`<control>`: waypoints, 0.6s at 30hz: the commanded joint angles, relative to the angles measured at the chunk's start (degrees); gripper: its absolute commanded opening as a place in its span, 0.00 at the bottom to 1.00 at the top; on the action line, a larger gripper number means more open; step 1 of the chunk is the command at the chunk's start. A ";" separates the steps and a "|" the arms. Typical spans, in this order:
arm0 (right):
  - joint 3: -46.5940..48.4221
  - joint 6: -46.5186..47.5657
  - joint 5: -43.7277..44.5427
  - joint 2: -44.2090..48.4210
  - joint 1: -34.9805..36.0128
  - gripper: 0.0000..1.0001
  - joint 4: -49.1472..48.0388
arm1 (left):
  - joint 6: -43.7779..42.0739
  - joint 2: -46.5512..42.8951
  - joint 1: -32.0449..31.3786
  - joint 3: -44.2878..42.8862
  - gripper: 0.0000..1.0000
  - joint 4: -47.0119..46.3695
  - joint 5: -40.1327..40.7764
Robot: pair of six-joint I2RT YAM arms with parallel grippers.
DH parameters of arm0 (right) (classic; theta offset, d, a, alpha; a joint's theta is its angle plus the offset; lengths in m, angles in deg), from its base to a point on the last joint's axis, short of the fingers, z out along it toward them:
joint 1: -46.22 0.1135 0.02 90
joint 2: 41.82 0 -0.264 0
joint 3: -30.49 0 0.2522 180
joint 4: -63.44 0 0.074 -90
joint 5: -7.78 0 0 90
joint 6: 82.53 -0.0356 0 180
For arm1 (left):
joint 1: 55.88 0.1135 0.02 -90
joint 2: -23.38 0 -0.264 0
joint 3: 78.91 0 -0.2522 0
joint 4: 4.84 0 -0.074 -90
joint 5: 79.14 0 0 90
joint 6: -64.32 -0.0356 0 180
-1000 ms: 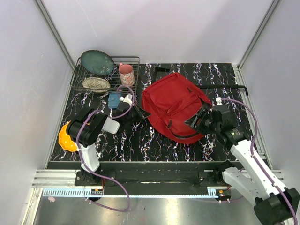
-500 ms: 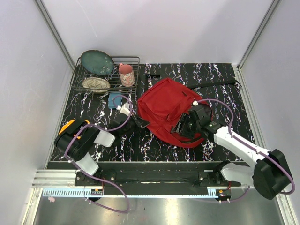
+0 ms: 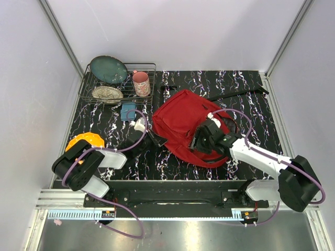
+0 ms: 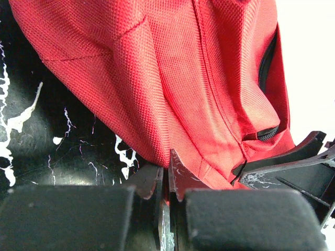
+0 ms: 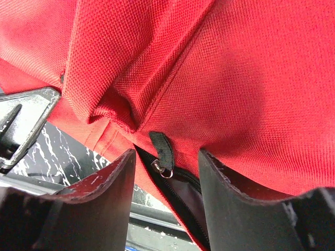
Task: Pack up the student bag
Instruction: Zip the student bag at the center of the board.
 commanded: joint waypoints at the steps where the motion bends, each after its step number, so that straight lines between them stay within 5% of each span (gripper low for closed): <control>1: 3.05 -2.98 8.30 -0.61 2.55 0.54 1.64 | -0.35 -3.42 -2.46 -0.86 0.05 -1.61 0.53; 12: 5.60 -3.95 17.62 -5.89 6.68 0.39 5.42 | 0.00 -3.95 -6.60 -1.74 0.04 -0.55 2.55; 18: 5.77 -2.81 21.31 -4.92 6.86 0.10 6.65 | 0.00 -4.30 -6.86 -1.13 0.04 -0.29 2.99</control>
